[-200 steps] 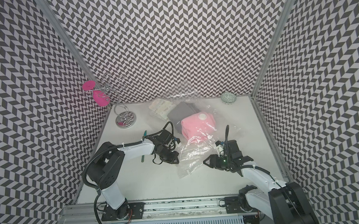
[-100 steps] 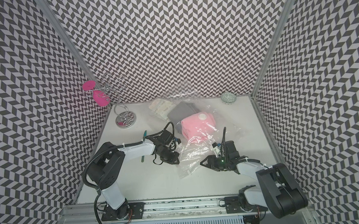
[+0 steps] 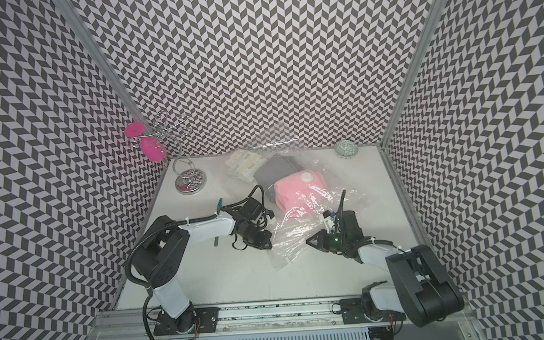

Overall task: Place the folded towel into the vacuum bag
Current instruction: Adjust the vacuum bag at the center of the board.

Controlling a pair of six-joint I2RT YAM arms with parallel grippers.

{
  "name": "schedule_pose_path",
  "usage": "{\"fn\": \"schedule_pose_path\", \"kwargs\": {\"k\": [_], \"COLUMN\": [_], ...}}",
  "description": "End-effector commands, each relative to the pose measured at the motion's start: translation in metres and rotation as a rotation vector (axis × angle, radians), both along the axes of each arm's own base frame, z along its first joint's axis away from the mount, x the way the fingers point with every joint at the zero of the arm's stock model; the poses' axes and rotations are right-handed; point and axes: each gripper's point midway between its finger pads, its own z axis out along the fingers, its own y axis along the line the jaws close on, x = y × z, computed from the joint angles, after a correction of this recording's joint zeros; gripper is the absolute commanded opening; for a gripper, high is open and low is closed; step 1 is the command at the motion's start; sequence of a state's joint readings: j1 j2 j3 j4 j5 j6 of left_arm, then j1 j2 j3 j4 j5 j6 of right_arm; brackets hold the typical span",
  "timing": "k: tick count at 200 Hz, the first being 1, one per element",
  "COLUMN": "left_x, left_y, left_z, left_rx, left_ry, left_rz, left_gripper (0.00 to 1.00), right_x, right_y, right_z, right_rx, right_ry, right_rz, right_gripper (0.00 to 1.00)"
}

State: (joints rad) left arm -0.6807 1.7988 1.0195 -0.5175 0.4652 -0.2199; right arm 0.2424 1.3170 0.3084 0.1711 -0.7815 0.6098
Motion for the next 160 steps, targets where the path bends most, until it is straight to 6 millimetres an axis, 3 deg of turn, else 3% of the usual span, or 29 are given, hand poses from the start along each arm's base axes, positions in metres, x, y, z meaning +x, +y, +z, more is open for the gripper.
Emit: {"fn": "schedule_pose_path", "kwargs": {"k": [1,36,43,50,63,82,125,160], "left_x": [0.003,0.020,0.028,0.036,0.044,0.048,0.047,0.049], "left_y": [-0.007,-0.025,-0.025,-0.025,-0.022,-0.020,-0.008,-0.007], "left_z": [0.012,0.050,0.059,0.067,0.077,0.082,0.064,0.055], "left_rx": [-0.028,-0.246,-0.299,-0.343,-0.422,-0.476,-0.436,-0.444], "left_ry": [-0.024,-0.044,-0.047,-0.050,-0.037,-0.025,0.001,0.034], "left_rz": [-0.014,-0.017,0.002,0.022,0.045,0.059,0.104,0.115], "left_gripper": [0.00,0.00,0.04,0.24,0.53,0.70,0.75,0.76], "right_x": [0.015,0.031,0.036,0.042,0.054,0.072,0.103,0.101], "right_y": [-0.012,-0.017,-0.016,-0.015,-0.011,-0.004,0.004,0.009], "right_z": [0.005,0.019,0.021,0.024,0.030,0.047,0.074,0.082], "right_rx": [-0.022,0.005,0.010,0.020,0.047,0.103,0.143,0.184], "right_ry": [-0.071,-0.135,-0.148,-0.156,-0.167,-0.200,-0.244,-0.243], "right_rz": [-0.072,-0.129,-0.132,-0.134,-0.135,-0.138,-0.137,-0.108], "right_gripper": [0.01,0.00,0.00,0.00,0.00,0.00,0.00,0.00]}}
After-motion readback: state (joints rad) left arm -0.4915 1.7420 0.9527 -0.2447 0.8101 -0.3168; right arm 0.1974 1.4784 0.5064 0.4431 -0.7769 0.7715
